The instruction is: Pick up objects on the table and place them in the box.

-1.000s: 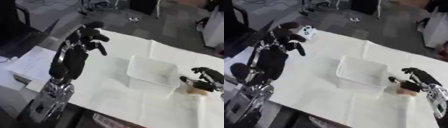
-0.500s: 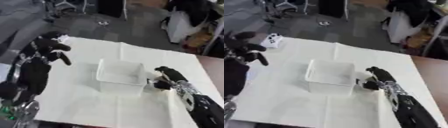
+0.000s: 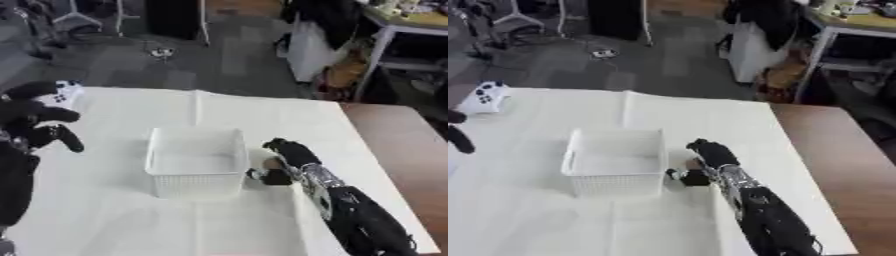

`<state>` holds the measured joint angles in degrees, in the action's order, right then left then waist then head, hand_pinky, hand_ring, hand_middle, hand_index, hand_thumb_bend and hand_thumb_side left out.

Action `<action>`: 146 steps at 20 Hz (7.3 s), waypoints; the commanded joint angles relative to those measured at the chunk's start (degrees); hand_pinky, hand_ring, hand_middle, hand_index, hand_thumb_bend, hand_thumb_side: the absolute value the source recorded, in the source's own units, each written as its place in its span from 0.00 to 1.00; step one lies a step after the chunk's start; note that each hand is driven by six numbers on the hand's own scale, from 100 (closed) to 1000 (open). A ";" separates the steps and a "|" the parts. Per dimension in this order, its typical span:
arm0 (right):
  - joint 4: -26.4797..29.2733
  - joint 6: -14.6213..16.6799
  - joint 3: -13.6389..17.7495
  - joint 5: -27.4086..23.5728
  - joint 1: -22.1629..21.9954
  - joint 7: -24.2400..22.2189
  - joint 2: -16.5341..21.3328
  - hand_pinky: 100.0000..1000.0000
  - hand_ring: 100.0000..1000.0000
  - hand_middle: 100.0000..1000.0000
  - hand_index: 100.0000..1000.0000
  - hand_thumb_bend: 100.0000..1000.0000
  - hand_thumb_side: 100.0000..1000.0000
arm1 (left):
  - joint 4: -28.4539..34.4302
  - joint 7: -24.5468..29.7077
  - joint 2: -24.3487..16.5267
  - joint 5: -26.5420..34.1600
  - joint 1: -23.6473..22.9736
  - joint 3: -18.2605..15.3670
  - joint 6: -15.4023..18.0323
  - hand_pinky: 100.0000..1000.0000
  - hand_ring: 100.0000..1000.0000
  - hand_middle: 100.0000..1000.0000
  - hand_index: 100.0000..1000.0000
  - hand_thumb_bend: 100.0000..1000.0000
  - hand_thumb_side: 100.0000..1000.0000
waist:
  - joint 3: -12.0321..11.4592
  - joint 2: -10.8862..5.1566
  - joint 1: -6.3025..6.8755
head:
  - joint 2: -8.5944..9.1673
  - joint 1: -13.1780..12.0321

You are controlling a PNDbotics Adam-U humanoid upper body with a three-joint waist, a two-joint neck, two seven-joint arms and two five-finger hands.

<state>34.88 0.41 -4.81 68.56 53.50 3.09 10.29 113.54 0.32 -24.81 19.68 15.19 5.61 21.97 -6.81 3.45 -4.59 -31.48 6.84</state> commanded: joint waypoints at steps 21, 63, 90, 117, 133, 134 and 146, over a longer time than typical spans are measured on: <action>2.85 29.86 0.11 -41.93 1.79 3.67 11.35 0.00 0.00 0.00 0.27 0.00 0.84 | 1.06 -0.19 -1.01 -0.42 0.11 -0.27 0.26 0.36 0.65 0.76 0.70 0.66 0.75 | 0.63 -0.94 0.05 | -2.27 -10.43; 9.37 25.48 -5.01 -57.88 10.00 -1.63 -0.06 0.00 0.00 0.00 0.25 0.00 0.84 | 1.06 1.73 1.00 2.20 4.53 0.19 2.91 0.38 0.64 0.75 0.70 0.69 0.71 | -3.10 0.96 0.03 | 0.62 -3.96; 9.66 30.24 -3.49 -44.23 12.91 11.13 -0.68 0.00 0.00 0.00 0.26 0.00 0.85 | 1.06 4.31 4.23 5.93 10.59 1.12 3.38 0.39 0.64 0.75 0.70 0.71 0.69 | -8.89 4.59 -1.38 | 5.91 5.45; 8.13 41.82 -4.15 -38.17 10.08 23.03 -2.63 0.00 0.00 0.04 0.32 0.00 1.00 | 1.06 5.19 4.14 7.11 11.84 1.45 3.41 0.39 0.64 0.75 0.70 0.72 0.69 | -9.65 4.82 -2.05 | 5.89 3.67; 16.59 41.38 -6.42 -49.54 10.23 4.07 5.29 0.60 0.66 0.77 0.85 0.21 1.00 | 1.06 4.15 2.24 5.08 8.32 0.70 3.13 0.38 0.64 0.75 0.70 0.70 0.71 | -5.11 3.28 -1.88 | 6.89 -1.96; 19.86 39.85 -7.47 -53.31 9.38 3.12 7.50 0.62 0.67 0.78 0.86 0.22 1.00 | 1.06 3.85 1.94 4.63 7.76 0.55 3.13 0.38 0.64 0.75 0.70 0.71 0.71 | -4.51 3.09 -1.88 | 7.70 -3.30; 74.28 31.72 -2.66 -91.68 -25.98 15.41 25.79 0.29 0.45 0.54 0.67 0.00 1.00 | 1.06 -0.27 -1.38 -3.28 -2.38 -1.12 2.27 0.35 0.65 0.76 0.70 0.65 0.77 | 3.71 0.87 -0.29 | 21.21 -20.86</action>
<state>103.66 32.09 -9.28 -20.55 27.51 16.44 35.45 113.54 0.61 -24.90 17.52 12.55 5.21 24.34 -2.86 5.06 -5.07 -11.62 -12.67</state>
